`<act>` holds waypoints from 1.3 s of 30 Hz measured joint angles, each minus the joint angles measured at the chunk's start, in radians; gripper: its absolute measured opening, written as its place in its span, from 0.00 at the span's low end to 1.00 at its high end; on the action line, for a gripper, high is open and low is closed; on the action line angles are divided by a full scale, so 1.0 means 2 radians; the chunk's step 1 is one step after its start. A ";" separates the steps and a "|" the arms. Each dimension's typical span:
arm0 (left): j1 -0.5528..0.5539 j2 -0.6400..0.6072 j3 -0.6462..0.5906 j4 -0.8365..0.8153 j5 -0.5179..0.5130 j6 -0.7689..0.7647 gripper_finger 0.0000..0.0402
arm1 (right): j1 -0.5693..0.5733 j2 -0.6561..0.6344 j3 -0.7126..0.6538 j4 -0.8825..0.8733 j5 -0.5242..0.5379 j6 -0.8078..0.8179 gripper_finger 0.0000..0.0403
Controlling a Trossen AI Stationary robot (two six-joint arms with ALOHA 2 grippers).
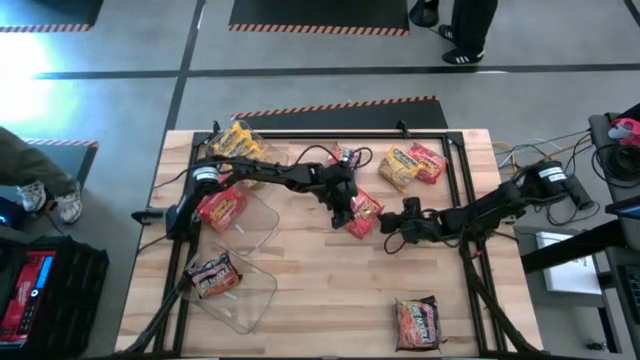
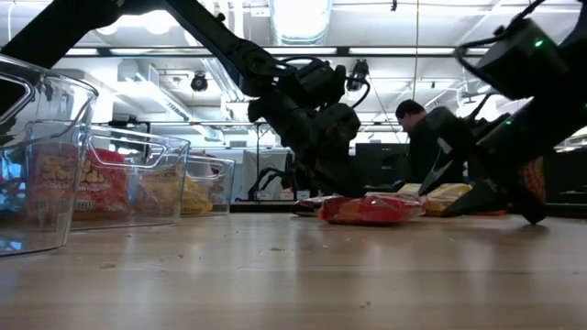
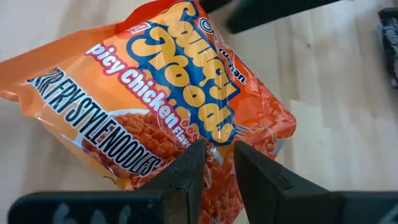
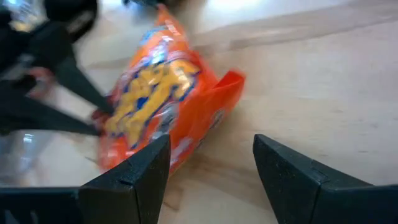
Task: Sort Maruchan noodles
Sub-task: Put the orange noodles pack into the middle transparent bin
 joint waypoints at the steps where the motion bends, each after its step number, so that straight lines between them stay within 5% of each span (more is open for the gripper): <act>1: -0.003 0.000 -0.001 0.001 0.002 -0.002 0.19 | -0.004 0.008 0.006 -0.003 -0.003 -0.004 0.54; 20: -0.017 0.000 -0.004 -0.003 0.023 -0.025 0.19 | -0.016 0.065 0.043 0.061 -0.011 -0.105 0.54; 39: -0.017 -0.002 -0.032 0.038 0.032 -0.039 0.19 | -0.045 0.082 0.044 0.089 -0.074 -0.145 0.54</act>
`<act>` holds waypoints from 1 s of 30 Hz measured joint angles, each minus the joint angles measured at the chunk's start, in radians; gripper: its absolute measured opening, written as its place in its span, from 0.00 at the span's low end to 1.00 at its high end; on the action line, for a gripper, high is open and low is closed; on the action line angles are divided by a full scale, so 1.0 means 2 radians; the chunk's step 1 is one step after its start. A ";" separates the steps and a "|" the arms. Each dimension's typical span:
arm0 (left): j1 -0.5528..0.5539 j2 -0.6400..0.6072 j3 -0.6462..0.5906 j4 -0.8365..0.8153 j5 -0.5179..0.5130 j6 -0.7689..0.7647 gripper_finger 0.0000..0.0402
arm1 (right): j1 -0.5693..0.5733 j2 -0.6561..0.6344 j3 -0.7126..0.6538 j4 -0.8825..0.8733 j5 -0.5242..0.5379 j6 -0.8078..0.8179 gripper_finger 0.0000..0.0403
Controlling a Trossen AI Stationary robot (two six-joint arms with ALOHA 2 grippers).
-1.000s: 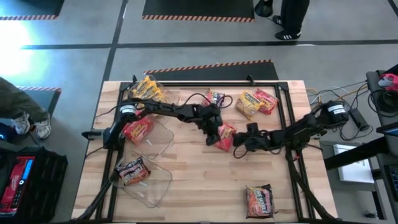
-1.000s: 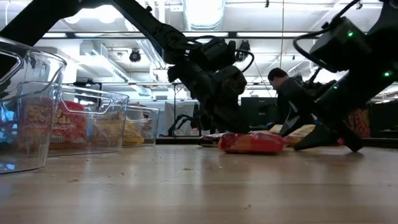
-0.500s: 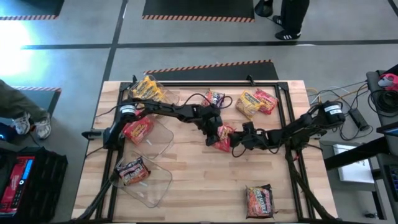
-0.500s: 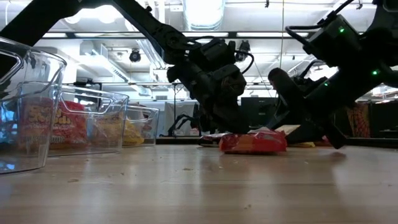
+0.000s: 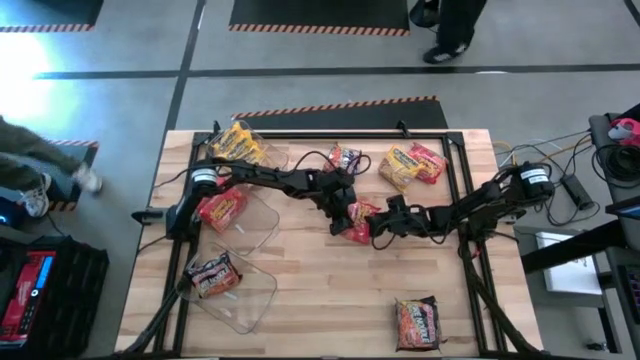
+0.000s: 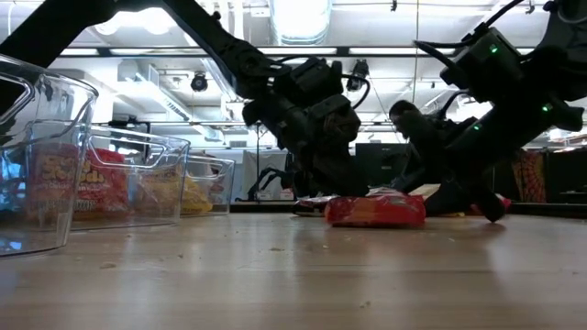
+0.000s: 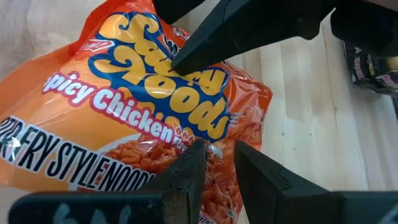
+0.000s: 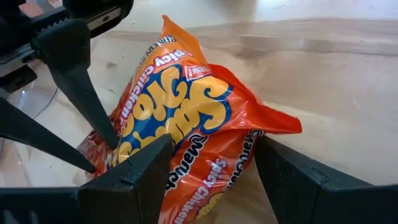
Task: Sort Maruchan noodles
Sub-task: Put the orange noodles pack into the middle transparent bin
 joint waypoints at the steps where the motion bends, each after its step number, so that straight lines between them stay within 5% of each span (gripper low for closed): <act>1: 0.000 0.000 -0.002 0.004 0.001 -0.001 0.19 | -0.004 -0.002 0.000 0.000 -0.007 -0.002 0.54; 21: 0.003 0.000 -0.008 0.026 0.023 -0.016 0.19 | -0.037 -0.005 0.001 0.046 -0.076 -0.017 0.54; 30: 0.008 -0.003 -0.011 0.031 0.031 -0.018 0.19 | -0.035 -0.008 0.001 0.046 -0.086 -0.016 0.40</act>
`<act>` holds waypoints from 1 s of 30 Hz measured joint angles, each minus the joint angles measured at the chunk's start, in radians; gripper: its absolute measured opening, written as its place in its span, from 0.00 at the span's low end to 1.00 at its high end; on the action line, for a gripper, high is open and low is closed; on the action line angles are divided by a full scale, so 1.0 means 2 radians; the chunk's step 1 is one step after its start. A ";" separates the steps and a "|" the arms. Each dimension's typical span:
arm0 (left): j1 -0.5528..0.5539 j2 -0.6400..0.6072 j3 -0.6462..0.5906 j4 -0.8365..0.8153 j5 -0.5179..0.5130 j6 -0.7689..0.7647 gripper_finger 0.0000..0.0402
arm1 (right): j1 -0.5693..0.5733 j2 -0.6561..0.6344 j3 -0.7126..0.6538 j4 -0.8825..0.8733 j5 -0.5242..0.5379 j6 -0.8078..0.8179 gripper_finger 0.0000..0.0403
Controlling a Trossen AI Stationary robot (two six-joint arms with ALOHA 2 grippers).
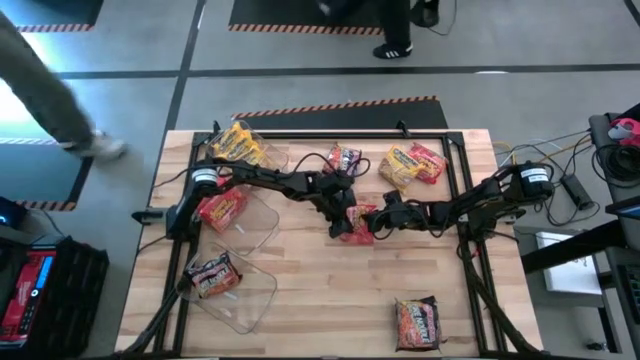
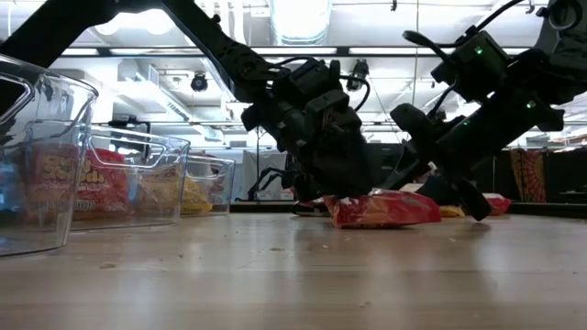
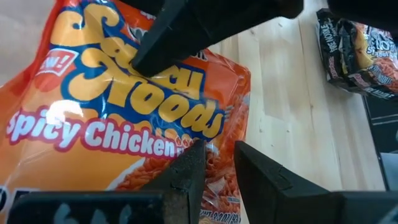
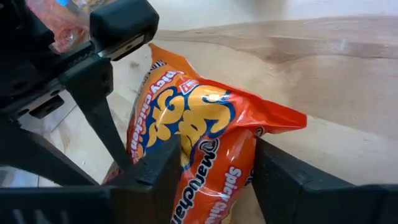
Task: Sort Maruchan noodles
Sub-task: Put the orange noodles pack into the middle transparent bin
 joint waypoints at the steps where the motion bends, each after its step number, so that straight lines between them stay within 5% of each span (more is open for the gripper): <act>1: 0.000 0.000 0.000 0.000 0.001 0.000 0.19 | 0.000 0.000 0.000 0.000 -0.001 0.000 0.39; 12: 0.014 -0.038 -0.005 -0.022 0.033 0.019 0.19 | 0.001 -0.002 0.001 -0.003 -0.020 -0.001 0.34; 20: 0.021 -0.083 -0.005 -0.037 -0.030 0.045 0.19 | 0.002 -0.003 0.008 0.002 -0.025 -0.033 0.25; 30: 0.028 -0.094 -0.005 -0.090 -0.040 0.053 0.19 | 0.001 -0.003 0.028 -0.004 -0.015 -0.089 0.11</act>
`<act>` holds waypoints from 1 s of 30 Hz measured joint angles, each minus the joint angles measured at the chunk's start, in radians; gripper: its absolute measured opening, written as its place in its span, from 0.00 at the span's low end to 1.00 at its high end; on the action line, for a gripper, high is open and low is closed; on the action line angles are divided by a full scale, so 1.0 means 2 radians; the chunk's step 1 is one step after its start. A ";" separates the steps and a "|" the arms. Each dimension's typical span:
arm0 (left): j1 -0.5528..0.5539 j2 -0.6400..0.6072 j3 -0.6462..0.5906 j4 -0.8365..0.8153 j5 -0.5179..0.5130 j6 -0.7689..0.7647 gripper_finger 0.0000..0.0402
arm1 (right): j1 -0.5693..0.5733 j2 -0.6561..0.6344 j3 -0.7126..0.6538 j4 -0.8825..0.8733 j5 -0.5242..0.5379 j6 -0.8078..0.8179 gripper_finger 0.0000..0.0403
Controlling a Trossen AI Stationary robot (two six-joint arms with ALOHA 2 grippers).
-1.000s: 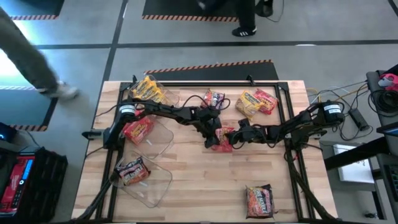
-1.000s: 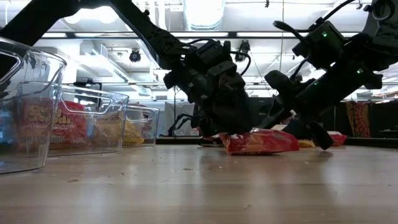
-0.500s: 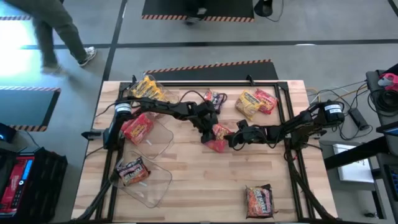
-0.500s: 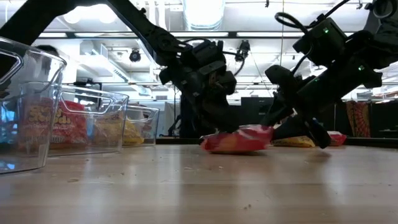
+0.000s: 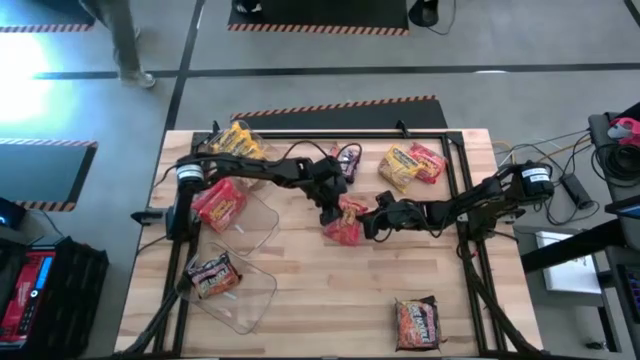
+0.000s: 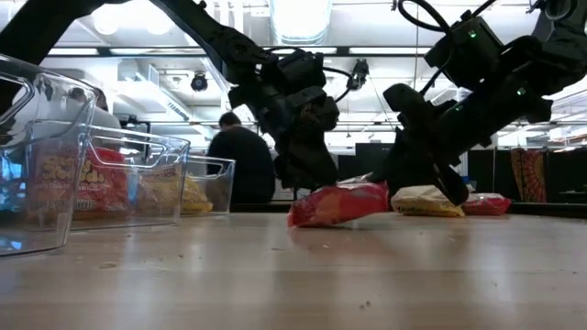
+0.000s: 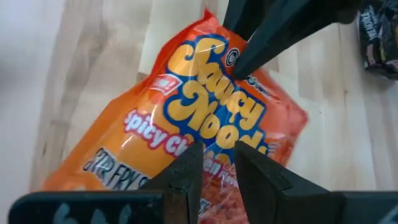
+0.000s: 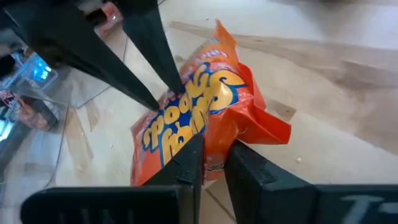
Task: Sort Maruchan noodles
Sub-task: Put the orange noodles pack into the middle transparent bin
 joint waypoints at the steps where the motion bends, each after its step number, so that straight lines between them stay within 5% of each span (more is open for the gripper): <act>1: 0.000 -0.004 0.000 -0.001 0.000 0.001 0.19 | 0.000 0.000 0.000 -0.001 0.000 -0.002 0.11; 10: 0.003 -0.065 -0.001 -0.014 -0.015 0.068 0.19 | -0.001 -0.001 -0.001 -0.004 -0.006 -0.046 0.10; 17: 0.003 -0.069 -0.001 -0.054 -0.027 0.097 0.20 | -0.001 -0.001 0.014 -0.007 -0.046 -0.163 0.04; 30: 0.003 -0.067 0.000 -0.070 -0.019 0.110 0.37 | -0.001 0.001 0.098 -0.177 -0.049 -0.309 0.02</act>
